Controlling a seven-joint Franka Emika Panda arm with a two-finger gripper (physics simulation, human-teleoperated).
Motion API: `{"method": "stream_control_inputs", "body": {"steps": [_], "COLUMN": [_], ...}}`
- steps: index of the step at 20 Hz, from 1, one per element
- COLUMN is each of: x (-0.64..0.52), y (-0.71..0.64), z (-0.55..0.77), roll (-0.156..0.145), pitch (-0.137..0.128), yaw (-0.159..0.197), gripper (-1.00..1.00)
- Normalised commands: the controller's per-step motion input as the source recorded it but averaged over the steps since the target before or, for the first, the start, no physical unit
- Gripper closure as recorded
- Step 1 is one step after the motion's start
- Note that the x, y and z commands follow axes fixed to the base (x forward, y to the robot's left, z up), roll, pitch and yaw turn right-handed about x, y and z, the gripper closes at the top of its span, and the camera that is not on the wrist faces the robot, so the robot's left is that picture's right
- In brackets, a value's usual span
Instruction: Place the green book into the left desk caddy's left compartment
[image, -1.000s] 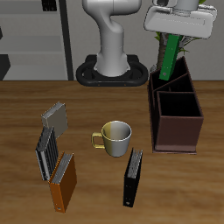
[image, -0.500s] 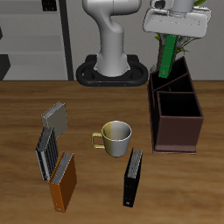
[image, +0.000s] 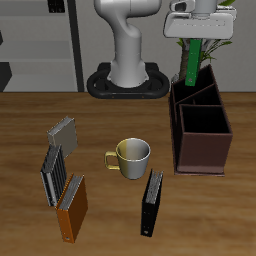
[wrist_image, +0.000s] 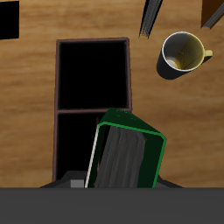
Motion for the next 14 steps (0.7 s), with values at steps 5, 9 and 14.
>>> {"method": "stream_control_inputs", "body": {"steps": [5,9,14], "x": [-0.31,-0.36,-0.24], "y": [0.11,-0.01,0.0], "z": [-0.09,-0.1,-0.09], "roll": [0.048,-0.028,-0.026], "pitch": [-0.026,-0.039,0.003], "yaw": [0.04,0.016,0.003], "gripper": [1.0,1.0,1.0]}}
